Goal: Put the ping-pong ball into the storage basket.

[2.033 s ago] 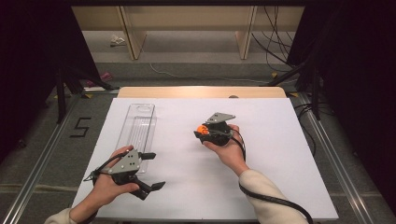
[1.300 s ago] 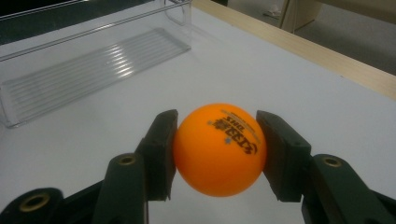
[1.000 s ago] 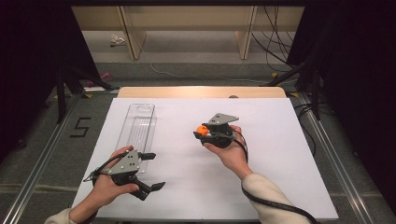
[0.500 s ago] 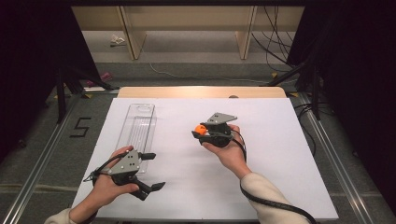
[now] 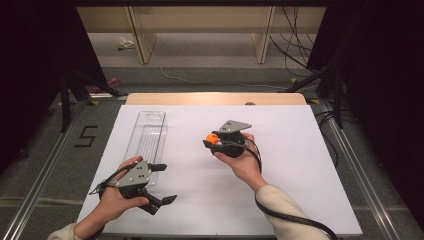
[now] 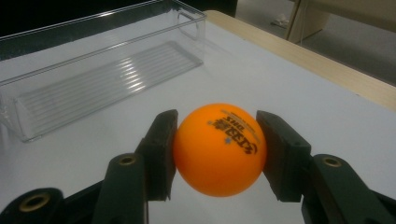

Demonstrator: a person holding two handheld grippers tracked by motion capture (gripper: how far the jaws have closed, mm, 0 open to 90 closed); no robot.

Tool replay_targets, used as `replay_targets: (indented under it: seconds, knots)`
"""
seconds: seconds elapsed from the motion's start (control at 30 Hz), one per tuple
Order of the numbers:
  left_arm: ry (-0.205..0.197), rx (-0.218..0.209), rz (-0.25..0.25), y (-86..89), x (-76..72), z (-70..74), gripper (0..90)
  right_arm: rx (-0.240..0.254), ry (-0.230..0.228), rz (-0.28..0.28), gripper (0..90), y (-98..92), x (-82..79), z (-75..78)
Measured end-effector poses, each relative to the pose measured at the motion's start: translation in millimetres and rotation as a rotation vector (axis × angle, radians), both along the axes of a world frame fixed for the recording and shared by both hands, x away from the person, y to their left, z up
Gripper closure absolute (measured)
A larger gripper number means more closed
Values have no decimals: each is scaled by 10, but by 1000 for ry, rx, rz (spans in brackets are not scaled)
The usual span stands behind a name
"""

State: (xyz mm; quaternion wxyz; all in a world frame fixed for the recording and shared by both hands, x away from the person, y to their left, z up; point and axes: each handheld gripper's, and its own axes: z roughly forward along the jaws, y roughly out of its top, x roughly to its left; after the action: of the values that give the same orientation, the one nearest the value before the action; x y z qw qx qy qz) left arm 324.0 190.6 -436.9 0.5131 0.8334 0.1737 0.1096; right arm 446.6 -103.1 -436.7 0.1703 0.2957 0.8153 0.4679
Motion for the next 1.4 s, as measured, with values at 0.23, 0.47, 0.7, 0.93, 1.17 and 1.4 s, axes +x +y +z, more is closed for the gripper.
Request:
replay_targets:
  seconds: [0.23, 0.47, 0.7, 0.93, 1.17, 1.4]
  knots:
    - [-1, 1, -1, -1, 0, 1, 20, 4, -2, 2, 515, 11, 1, 9]
    - [-1, 1, -1, -1, -1, 0, 21, 6, -4, 5, 515, 35, 4, 18]
    - [-1, 1, -1, 0, 0, 1, 20, 9, -9, 19, 515, 86, -1, 38]
    - [-1, 0, -2, -1, -1, 1, 21, 12, -11, 23, 515, 113, 0, 42]
    - [-1, 1, -2, -1, -1, 1, 21, 13, -11, 29, 515, 146, 3, 47]
    - [-1, 1, -3, -1, -3, 2, 21, 15, -14, 33, 515, 164, 11, 63]
